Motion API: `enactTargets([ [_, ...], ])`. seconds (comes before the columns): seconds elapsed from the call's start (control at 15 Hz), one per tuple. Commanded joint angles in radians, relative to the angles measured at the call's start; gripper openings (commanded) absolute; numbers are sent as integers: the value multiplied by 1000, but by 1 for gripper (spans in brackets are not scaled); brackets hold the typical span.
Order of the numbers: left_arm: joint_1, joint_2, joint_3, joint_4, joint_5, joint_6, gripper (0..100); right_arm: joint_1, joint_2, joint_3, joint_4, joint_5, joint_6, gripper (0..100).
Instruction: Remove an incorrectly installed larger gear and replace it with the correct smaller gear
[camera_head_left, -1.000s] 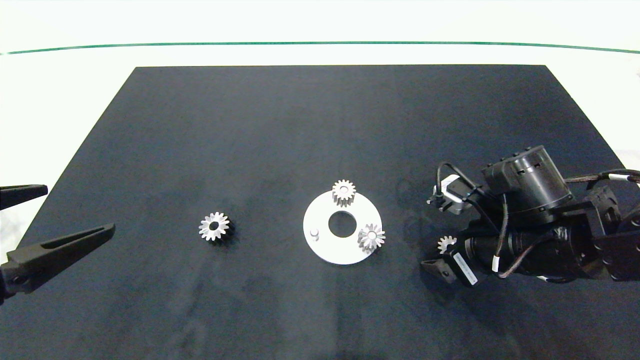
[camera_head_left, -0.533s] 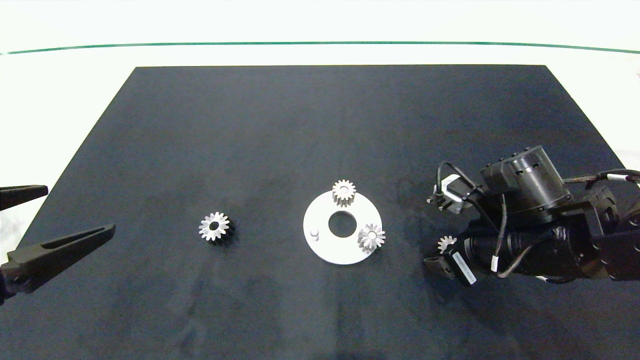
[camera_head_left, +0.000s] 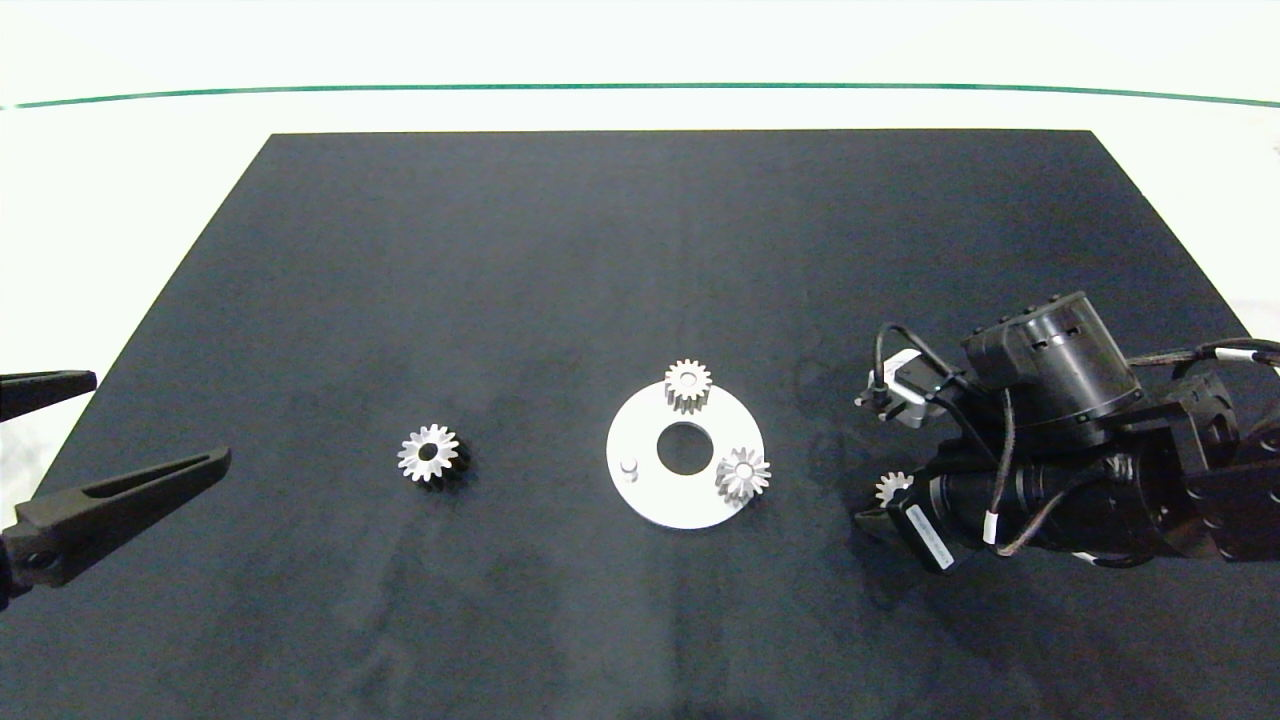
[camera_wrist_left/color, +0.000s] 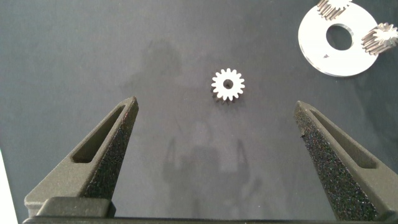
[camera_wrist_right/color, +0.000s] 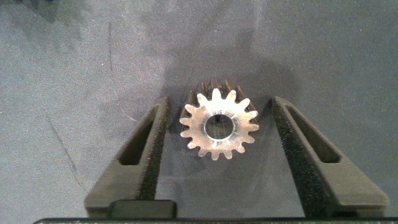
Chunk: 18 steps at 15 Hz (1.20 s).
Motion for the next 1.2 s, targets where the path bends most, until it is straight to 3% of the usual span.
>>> enactTargets([
  [0.07,0,3,1,1,-1,1,100,0,-5,5,4,-2,19,59],
  [1.2,1,3,8,3,-1,1,100,0,-6,13,2,0,25,28],
])
